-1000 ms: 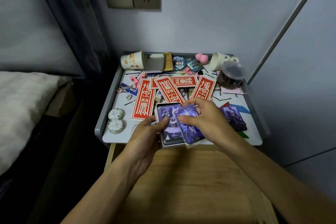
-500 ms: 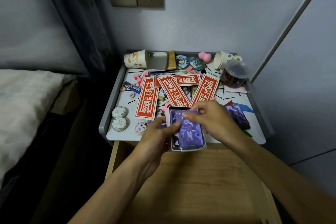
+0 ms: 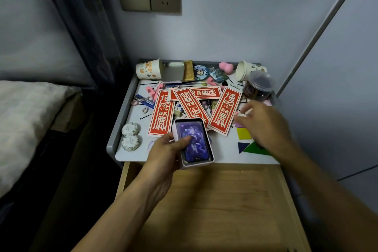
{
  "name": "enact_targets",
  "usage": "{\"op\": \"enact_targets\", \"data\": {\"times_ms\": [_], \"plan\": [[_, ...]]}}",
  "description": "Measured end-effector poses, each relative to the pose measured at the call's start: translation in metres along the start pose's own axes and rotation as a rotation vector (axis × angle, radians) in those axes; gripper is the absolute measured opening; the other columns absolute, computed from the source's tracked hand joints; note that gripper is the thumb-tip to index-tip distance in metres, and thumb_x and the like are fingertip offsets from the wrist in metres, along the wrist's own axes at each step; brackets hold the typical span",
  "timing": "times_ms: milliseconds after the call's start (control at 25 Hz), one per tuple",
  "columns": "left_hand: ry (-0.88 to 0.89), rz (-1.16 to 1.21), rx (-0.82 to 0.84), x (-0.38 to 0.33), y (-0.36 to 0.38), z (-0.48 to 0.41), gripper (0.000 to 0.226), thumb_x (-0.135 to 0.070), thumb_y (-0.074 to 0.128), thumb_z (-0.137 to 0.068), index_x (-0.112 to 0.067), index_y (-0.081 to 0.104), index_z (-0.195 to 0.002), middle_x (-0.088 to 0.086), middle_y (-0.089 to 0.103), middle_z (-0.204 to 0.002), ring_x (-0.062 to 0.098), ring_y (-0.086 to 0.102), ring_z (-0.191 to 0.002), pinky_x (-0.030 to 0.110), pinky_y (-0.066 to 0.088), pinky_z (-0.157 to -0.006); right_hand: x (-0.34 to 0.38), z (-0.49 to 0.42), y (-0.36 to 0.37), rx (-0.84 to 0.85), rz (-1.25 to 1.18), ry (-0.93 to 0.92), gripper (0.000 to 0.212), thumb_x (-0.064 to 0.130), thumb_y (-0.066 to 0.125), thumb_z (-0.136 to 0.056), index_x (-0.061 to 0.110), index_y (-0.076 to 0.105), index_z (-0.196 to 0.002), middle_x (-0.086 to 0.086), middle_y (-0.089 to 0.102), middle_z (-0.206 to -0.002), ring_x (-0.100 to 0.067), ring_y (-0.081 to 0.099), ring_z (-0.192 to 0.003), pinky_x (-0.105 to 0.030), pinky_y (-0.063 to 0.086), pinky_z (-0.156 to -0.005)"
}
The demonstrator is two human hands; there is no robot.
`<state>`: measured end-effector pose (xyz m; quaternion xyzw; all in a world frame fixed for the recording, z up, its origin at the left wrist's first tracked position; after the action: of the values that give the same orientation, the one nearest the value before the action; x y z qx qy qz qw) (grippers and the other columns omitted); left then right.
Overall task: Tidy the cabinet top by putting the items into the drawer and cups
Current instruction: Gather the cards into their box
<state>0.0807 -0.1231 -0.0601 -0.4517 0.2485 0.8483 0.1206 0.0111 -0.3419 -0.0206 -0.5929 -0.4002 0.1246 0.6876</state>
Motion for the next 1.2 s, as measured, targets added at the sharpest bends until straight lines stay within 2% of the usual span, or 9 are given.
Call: {"op": "enact_targets", "data": {"times_ms": [80, 160, 320, 560, 720, 840, 960, 1040, 1200], "plan": [[0.019, 0.024, -0.036, -0.004, -0.005, -0.001, 0.028, -0.011, 0.063, -0.091, -0.003, 0.061, -0.117, 0.013, 0.075, -0.101, 0.029, 0.073, -0.091, 0.041, 0.059, -0.079, -0.03, -0.015, -0.003, 0.045, 0.267, 0.088, 0.048, 0.052, 0.07, -0.081, 0.018, 0.058, -0.112, -0.002, 0.062, -0.1, -0.019, 0.055, -0.084, -0.032, 0.044, -0.067], [0.022, 0.048, -0.055, -0.008, -0.007, -0.001, 0.026, -0.012, 0.062, -0.091, -0.003, 0.061, -0.115, 0.013, 0.075, -0.1, 0.028, 0.073, -0.09, 0.045, 0.057, -0.086, -0.05, -0.023, 0.006, 0.141, 0.348, 0.125, 0.059, 0.056, 0.072, -0.077, 0.014, 0.054, -0.115, -0.007, 0.059, -0.11, -0.021, 0.055, -0.092, -0.036, 0.047, -0.072], [0.026, 0.079, -0.081, -0.012, -0.011, -0.002, 0.026, -0.011, 0.061, -0.092, -0.001, 0.061, -0.116, 0.013, 0.075, -0.1, 0.027, 0.073, -0.088, 0.044, 0.057, -0.083, -0.061, -0.03, 0.02, 0.244, 0.307, 0.15, 0.063, 0.055, 0.076, -0.072, 0.016, 0.05, -0.114, -0.004, 0.057, -0.101, -0.023, 0.056, -0.093, -0.041, 0.052, -0.079], [0.069, 0.105, -0.145, -0.027, -0.022, -0.005, 0.022, -0.011, 0.06, -0.093, -0.001, 0.063, -0.112, 0.013, 0.075, -0.096, 0.025, 0.073, -0.08, 0.043, 0.057, -0.08, -0.058, -0.037, 0.026, 0.14, 0.184, 0.122, 0.066, 0.03, 0.087, -0.064, 0.012, 0.053, -0.118, -0.012, 0.055, -0.114, -0.027, 0.056, -0.098, -0.04, 0.052, -0.082], [0.086, 0.15, -0.168, -0.039, -0.03, -0.006, 0.022, -0.01, 0.058, -0.093, 0.0, 0.064, -0.112, 0.013, 0.075, -0.097, 0.023, 0.072, -0.078, 0.044, 0.055, -0.083, -0.032, -0.03, 0.008, 0.047, -0.107, -0.046, 0.05, 0.018, 0.083, -0.072, 0.014, 0.057, -0.115, -0.004, 0.062, -0.104, -0.016, 0.057, -0.088, -0.031, 0.048, -0.078], [0.08, 0.202, -0.201, -0.044, -0.037, -0.005, 0.023, -0.01, 0.058, -0.092, 0.002, 0.063, -0.112, 0.016, 0.074, -0.1, 0.023, 0.07, -0.078, 0.043, 0.055, -0.083, 0.009, 0.003, 0.012, 0.332, -0.32, -0.261, 0.056, 0.014, 0.077, -0.078, 0.028, 0.054, -0.126, 0.008, 0.06, -0.105, -0.003, 0.055, -0.088, -0.018, 0.046, -0.069], [0.028, 0.289, -0.196, -0.048, -0.039, -0.003, 0.018, -0.009, 0.057, -0.093, 0.001, 0.063, -0.107, 0.02, 0.069, -0.112, 0.027, 0.069, -0.087, 0.044, 0.058, -0.076, 0.037, 0.031, 0.042, 0.562, -0.203, -0.454, 0.066, 0.02, 0.075, -0.081, 0.037, 0.047, -0.138, 0.007, 0.058, -0.127, -0.004, 0.057, -0.099, -0.021, 0.052, -0.079], [0.007, 0.313, -0.193, -0.049, -0.04, -0.001, 0.016, -0.008, 0.057, -0.093, 0.001, 0.062, -0.106, 0.022, 0.068, -0.115, 0.029, 0.068, -0.09, 0.044, 0.06, -0.069, 0.045, 0.03, 0.056, 0.507, -0.095, -0.528, 0.062, 0.021, 0.074, -0.083, 0.03, 0.049, -0.139, -0.001, 0.058, -0.13, -0.016, 0.057, -0.109, -0.03, 0.049, -0.089], [-0.016, 0.272, -0.19, -0.048, -0.043, 0.003, 0.019, -0.007, 0.058, -0.092, 0.001, 0.061, -0.109, 0.022, 0.068, -0.117, 0.035, 0.066, -0.106, 0.045, 0.061, -0.067, 0.049, 0.026, 0.068, 0.479, 0.013, -0.573, 0.07, 0.028, 0.072, -0.085, 0.026, 0.039, -0.146, 0.001, 0.052, -0.127, -0.016, 0.05, -0.114, -0.029, 0.042, -0.089]]}}
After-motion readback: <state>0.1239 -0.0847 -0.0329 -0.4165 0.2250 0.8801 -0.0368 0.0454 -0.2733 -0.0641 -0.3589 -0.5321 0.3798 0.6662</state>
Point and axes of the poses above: each hand's wrist, its own z-axis away from the middle knuckle, its own y-axis out of the palm, x = y × z, the point moved 3 cm from there along -z, towards the middle knuckle
